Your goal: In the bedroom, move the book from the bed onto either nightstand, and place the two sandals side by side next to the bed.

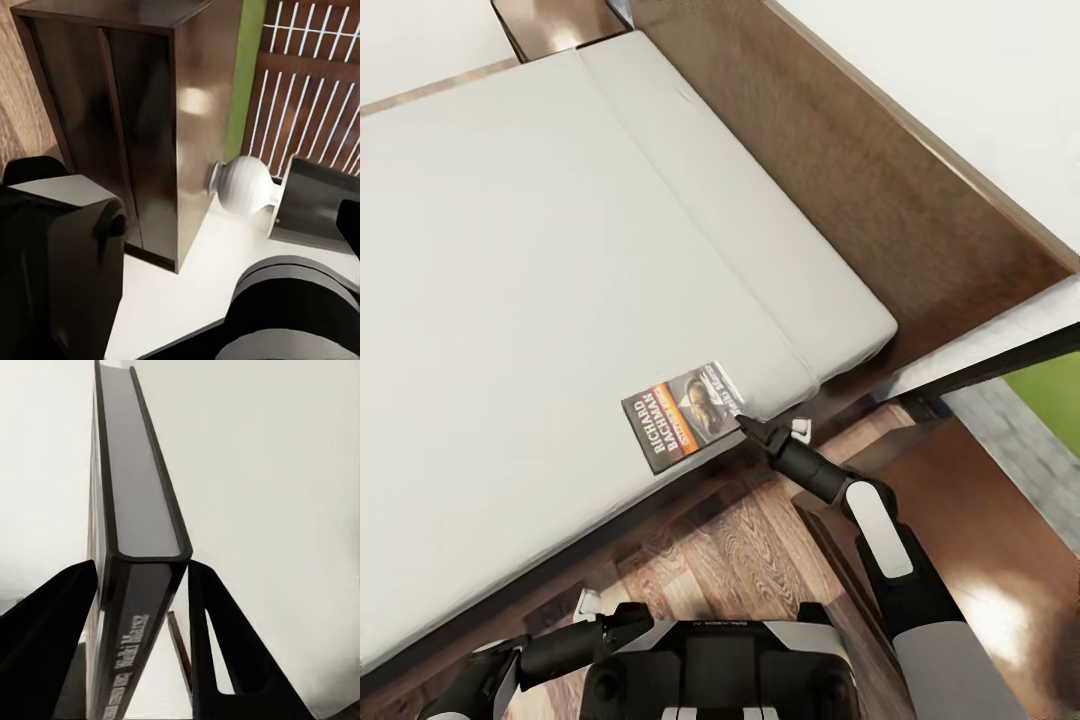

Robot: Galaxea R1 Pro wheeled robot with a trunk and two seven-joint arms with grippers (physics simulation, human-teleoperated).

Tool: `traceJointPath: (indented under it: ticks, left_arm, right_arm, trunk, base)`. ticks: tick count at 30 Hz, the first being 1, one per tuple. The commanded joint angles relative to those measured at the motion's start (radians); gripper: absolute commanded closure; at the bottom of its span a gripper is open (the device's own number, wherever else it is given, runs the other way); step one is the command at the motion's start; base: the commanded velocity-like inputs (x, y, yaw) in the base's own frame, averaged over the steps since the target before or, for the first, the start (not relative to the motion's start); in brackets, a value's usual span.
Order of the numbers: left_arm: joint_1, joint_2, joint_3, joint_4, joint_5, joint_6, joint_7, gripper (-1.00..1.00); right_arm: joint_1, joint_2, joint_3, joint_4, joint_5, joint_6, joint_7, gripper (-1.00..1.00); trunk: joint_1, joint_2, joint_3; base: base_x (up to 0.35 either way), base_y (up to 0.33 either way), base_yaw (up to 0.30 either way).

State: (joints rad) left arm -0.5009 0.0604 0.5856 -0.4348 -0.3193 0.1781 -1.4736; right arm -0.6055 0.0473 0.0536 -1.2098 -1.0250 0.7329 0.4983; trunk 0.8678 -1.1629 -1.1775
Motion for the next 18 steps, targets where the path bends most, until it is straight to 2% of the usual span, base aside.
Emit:
traceJointPath:
  ticks: [1,5,18]
  left_arm:
    - [-0.001,-0.002,0.008,-0.001,-0.010,0.011,-0.007,-1.00]
    - [-0.001,-0.001,0.008,-0.001,-0.010,0.011,-0.007,-1.00]
    - [-0.001,-0.001,0.010,-0.001,-0.010,0.011,-0.007,-1.00]
  right_arm:
    - [0.000,0.000,-0.002,0.000,-0.004,0.042,0.000,1.00]
    - [0.000,0.000,-0.001,0.004,-0.003,0.074,0.000,1.00]
    - [0.000,-0.001,-0.002,0.010,-0.004,0.082,0.000,1.00]
  trunk:
    - [-0.004,0.007,0.003]
    - [-0.019,0.035,0.015]
    - [-0.069,0.126,0.056]
  base:
    - [0.000,0.000,0.000]
    - [0.000,0.000,0.000]
    - [0.000,0.000,0.000]
